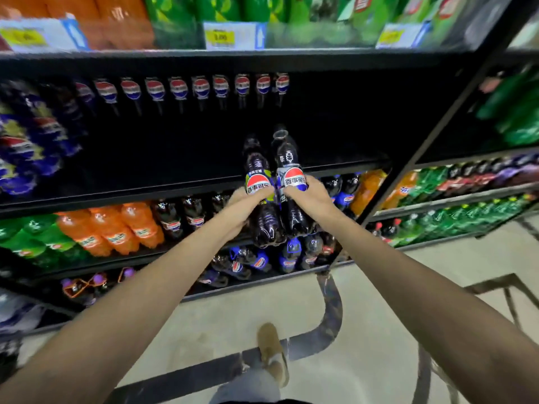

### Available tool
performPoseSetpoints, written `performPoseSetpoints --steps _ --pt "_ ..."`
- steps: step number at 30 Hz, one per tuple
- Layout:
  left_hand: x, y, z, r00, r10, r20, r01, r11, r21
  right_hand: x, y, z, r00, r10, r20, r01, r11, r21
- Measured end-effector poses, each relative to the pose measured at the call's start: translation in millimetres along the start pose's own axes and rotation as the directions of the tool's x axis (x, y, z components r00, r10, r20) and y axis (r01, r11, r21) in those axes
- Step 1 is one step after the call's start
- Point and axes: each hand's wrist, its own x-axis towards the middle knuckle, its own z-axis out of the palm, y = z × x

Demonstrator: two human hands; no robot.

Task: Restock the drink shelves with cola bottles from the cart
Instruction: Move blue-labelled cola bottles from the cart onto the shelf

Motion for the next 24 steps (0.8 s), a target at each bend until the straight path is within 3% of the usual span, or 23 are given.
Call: performPoseSetpoints --steps 3,10,16,24 --pt "44.0 19.1 27.0 0.997 0.055 0.061 -0.062 0.990 0.128 43.2 4.0 -31.2 0.999 -0.001 -0.036 0.001 1.000 0.001" --pt "135.9 57.3 81.7 0.989 0.147 0.010 -0.143 0.941 0.307 126.9 13.4 -87.0 0.996 -0.039 -0.083 0.040 0.999 0.013" --pt "185.5 70.8 116.9 0.959 0.279 -0.043 -0.246 0.900 0.361 173.3 18.1 -116.3 0.989 -0.096 -0.113 0.098 0.995 0.015" --pt "228.3 67.3 149.4 0.929 0.350 -0.124 -0.281 0.881 0.381 225.0 29.4 -146.5 0.980 -0.169 -0.102 0.177 0.981 0.075"
